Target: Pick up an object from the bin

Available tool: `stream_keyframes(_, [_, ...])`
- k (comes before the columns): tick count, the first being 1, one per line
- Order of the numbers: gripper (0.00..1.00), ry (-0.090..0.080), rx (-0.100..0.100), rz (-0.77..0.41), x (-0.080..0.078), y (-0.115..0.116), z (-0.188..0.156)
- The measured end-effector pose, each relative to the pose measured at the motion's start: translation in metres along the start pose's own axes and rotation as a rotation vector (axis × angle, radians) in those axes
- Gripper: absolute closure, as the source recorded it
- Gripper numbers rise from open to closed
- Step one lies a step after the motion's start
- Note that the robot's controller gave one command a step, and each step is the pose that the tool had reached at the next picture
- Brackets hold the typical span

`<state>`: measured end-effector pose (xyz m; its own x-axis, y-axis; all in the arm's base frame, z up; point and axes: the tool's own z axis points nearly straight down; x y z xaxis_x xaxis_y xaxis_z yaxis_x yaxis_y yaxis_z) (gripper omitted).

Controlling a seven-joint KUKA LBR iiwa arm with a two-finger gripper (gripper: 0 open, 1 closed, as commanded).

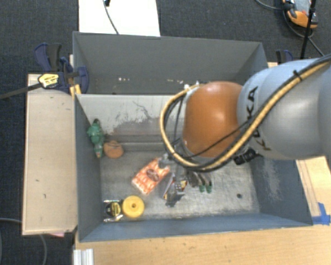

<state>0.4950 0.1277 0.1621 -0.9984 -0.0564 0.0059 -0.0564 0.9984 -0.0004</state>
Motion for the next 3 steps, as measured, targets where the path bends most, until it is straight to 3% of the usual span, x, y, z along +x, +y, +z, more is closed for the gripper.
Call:
stream_keyframes(1, [0.0, -0.008, -0.002, 0.002, -0.002, 0.0, -0.004])
stream_keyframes(2, [1.0, -0.025, -0.005, 0.044, -0.059, -0.011, 0.086])
stream_keyframes(3, [1.0, -0.025, -0.005, 0.046, -0.059, -0.011, 0.086])
